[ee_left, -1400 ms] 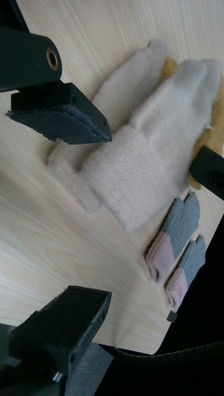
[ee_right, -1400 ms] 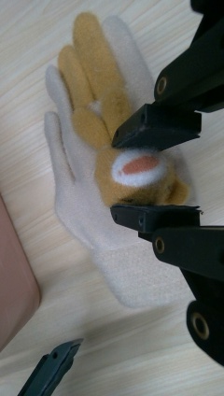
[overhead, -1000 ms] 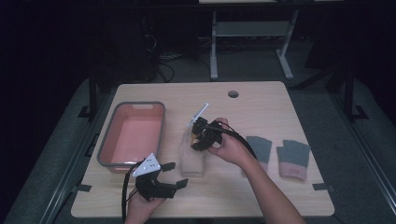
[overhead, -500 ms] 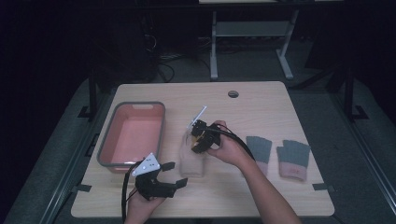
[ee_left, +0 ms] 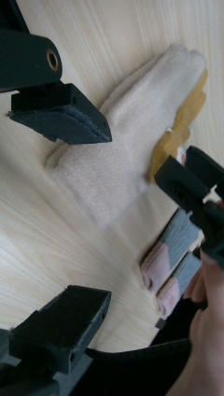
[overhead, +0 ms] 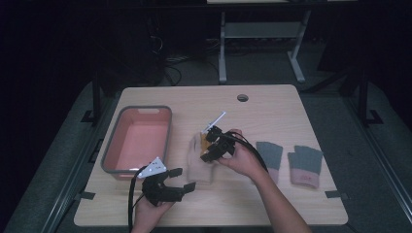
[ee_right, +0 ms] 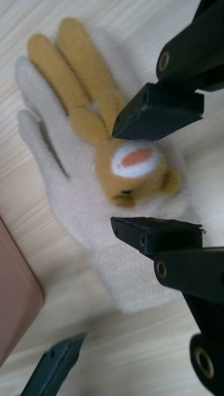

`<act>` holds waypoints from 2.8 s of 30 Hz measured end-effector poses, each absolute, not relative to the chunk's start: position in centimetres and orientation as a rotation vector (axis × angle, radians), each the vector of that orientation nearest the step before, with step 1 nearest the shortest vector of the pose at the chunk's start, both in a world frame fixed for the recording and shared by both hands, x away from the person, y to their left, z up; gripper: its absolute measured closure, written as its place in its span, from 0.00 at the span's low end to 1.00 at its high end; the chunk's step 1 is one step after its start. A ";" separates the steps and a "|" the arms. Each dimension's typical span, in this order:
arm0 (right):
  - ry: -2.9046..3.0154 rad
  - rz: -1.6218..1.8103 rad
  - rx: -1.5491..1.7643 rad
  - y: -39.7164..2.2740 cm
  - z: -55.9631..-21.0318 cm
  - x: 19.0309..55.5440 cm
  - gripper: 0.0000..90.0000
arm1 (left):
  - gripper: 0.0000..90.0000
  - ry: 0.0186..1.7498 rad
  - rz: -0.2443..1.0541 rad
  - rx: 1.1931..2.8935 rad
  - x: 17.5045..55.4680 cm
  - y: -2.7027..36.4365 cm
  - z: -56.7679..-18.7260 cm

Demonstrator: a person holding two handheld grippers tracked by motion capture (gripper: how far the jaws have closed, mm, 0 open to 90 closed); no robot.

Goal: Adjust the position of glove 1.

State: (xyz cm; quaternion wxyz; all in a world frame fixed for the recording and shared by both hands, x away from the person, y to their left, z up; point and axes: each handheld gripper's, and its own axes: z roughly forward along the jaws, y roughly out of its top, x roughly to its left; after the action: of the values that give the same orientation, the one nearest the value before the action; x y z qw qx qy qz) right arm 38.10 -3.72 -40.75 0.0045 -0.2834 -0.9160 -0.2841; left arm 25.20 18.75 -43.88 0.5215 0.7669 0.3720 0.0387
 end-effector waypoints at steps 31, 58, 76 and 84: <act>-2.358 -1.096 -1.316 -8.5 -43.4 37.1 0.41 | 0.26 1.219 0.067 1.841 28.4 15.4 -45.0; -2.218 -1.034 -1.445 -9.1 -46.3 36.5 0.54 | 0.55 1.258 -0.145 1.841 30.7 13.7 -47.1; -2.154 -1.063 -1.532 -10.9 -46.6 35.8 0.59 | 0.52 1.266 -0.252 1.829 31.5 13.1 -47.2; -2.126 -1.062 -1.546 -10.5 -46.8 35.7 0.66 | 0.63 1.276 -0.270 1.827 31.8 12.9 -47.3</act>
State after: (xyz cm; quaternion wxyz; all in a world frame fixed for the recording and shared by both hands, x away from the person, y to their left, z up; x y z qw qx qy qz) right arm 35.71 -10.48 -46.76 0.1525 -0.5389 -0.7411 -0.3702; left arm 31.82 12.92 -47.31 0.4334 0.7334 0.5124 -0.1086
